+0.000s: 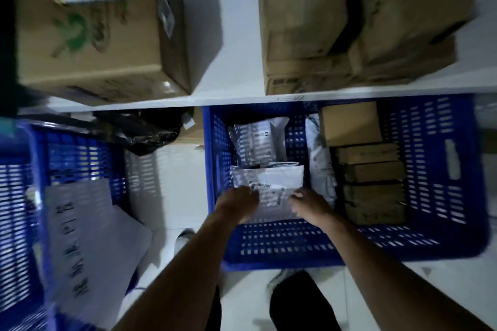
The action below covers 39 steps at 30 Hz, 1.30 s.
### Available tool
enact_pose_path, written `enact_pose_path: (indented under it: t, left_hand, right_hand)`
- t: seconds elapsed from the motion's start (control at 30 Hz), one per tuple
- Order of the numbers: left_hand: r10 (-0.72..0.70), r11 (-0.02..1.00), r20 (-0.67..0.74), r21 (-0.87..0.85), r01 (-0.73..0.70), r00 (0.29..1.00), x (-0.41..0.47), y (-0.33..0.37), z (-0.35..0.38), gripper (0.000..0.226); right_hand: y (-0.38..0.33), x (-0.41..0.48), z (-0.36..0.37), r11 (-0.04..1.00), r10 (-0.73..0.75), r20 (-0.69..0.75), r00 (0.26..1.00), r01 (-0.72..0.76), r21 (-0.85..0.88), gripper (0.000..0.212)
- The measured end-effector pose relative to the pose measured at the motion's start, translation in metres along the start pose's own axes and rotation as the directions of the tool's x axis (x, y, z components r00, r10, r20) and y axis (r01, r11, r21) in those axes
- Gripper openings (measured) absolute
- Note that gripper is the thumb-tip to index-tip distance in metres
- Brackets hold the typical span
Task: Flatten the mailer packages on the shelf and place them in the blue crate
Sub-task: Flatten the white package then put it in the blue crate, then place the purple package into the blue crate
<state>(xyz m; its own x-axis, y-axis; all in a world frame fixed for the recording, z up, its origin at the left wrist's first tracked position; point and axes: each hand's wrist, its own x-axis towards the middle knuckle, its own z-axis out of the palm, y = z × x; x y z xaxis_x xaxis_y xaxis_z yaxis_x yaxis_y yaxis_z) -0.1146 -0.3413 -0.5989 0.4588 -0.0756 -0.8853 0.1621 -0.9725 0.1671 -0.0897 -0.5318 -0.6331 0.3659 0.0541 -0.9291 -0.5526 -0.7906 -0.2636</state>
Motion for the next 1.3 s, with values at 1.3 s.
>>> enact_pose_path:
  t: [1.3]
  left_hand:
    - [0.014,0.889,-0.943,-0.141,-0.435,0.333,-0.506,0.028,-0.410,0.033]
  right_hand:
    - [-0.342,-0.561,-0.231,0.692,-0.627,-0.686,0.369,0.668,-0.274,0.021]
